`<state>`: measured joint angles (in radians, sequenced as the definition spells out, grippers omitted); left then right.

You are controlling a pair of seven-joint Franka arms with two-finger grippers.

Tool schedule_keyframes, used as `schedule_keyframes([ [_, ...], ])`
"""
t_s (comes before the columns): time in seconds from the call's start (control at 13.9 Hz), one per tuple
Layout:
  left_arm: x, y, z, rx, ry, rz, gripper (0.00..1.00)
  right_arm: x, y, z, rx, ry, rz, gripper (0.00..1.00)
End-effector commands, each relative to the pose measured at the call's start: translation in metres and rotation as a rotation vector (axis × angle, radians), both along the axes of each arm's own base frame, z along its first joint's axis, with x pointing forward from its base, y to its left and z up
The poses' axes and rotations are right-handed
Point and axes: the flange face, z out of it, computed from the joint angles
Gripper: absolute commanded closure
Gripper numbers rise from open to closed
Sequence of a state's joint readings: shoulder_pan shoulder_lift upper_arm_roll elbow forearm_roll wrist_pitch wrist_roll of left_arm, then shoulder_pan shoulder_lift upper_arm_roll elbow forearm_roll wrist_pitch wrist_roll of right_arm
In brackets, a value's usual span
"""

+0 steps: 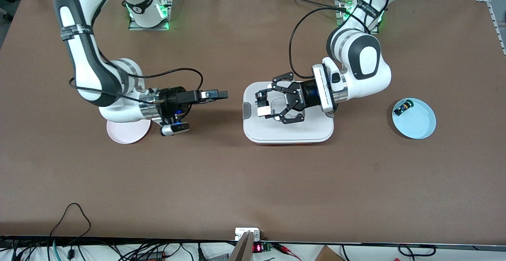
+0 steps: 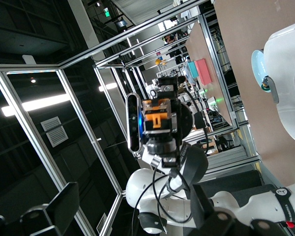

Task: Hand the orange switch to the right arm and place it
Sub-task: 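Grasp the orange switch with the right gripper from the left gripper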

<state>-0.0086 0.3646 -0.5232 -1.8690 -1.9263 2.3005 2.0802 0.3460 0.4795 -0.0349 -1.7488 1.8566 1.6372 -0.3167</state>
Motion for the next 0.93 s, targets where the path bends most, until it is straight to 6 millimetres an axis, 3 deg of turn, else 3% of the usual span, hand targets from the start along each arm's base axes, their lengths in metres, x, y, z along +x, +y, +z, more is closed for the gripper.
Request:
schedule_keyframes([
  [0.0, 0.003, -0.019, 0.005, -0.012, 0.017, 0.032, 1.0, 0.007, 0.007, -0.01, 0.003, 0.006, -0.006, 0.0],
  [0.14, 0.004, -0.022, 0.004, -0.01, 0.02, 0.037, 1.0, 0.004, 0.017, -0.015, -0.002, 0.008, 0.01, 0.0],
  [0.36, 0.0, -0.033, 0.0, -0.017, 0.043, 0.049, 1.0, 0.003, 0.03, -0.007, -0.006, -0.012, 0.03, 0.0],
  [0.43, 0.002, -0.035, 0.001, -0.02, 0.039, 0.049, 1.0, 0.006, 0.032, -0.009, -0.032, -0.024, 0.039, 0.0],
  [0.65, 0.001, -0.038, -0.001, -0.021, 0.041, 0.045, 1.0, 0.021, 0.035, 0.014, -0.116, -0.017, 0.102, 0.0],
  [0.86, 0.001, -0.038, -0.001, -0.021, 0.041, 0.045, 1.0, 0.029, 0.037, 0.007, -0.137, -0.021, 0.115, 0.0],
])
